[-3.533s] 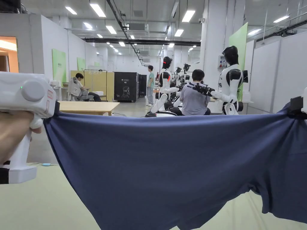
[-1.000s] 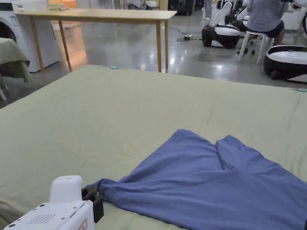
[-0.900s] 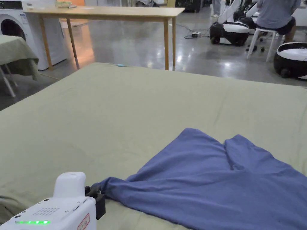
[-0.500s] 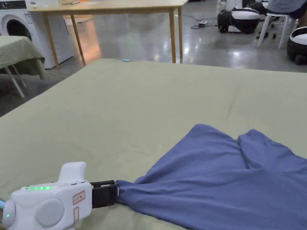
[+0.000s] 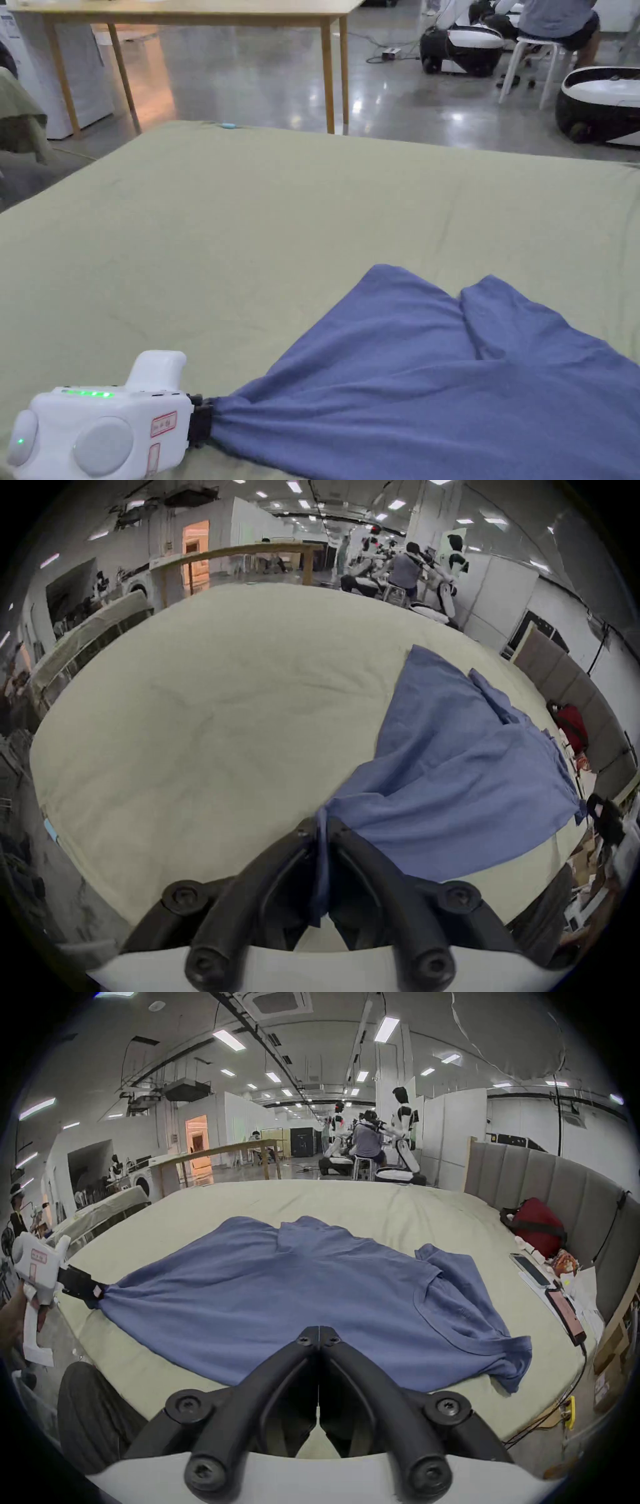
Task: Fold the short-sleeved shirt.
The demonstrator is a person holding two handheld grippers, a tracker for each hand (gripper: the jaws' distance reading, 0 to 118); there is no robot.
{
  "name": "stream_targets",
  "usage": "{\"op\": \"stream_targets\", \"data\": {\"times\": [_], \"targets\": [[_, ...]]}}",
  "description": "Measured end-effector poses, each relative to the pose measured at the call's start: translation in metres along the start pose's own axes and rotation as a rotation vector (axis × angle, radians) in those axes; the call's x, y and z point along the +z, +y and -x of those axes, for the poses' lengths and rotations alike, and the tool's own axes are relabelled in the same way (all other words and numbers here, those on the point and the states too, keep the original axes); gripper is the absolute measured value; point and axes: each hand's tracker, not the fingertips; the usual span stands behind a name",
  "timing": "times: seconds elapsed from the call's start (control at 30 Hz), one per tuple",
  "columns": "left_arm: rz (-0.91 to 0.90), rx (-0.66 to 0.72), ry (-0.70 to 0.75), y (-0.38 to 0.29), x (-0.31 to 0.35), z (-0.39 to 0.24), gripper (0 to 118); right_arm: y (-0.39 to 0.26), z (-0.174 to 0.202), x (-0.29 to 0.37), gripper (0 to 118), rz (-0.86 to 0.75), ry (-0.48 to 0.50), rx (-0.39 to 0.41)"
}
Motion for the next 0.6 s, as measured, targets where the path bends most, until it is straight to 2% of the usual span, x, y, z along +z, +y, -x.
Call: {"op": "stream_targets", "data": {"times": [0.23, 0.33, 0.37, 0.5, 0.6], "targets": [[-0.025, -0.004, -0.009, -0.004, 0.008, -0.002, 2, 0.034, -0.033, -0.045, 1, -0.003, -0.021, 0.023], [-0.076, 0.013, -0.004, -0.005, 0.010, -0.001, 3, 0.063, -0.051, -0.083, 1, 0.028, -0.033, 0.072], [-0.068, 0.008, 0.002, -0.005, 0.010, -0.001, 3, 0.076, -0.058, -0.099, 1, 0.046, -0.019, 0.087], [-0.067, -0.007, 0.009, -0.007, 0.006, -0.009, 3, 0.120, -0.083, -0.164, 1, 0.133, 0.017, 0.060], [-0.061, 0.023, 0.004, -0.009, 0.003, -0.008, 3, 0.144, -0.097, -0.213, 1, 0.220, -0.006, 0.076]]}}
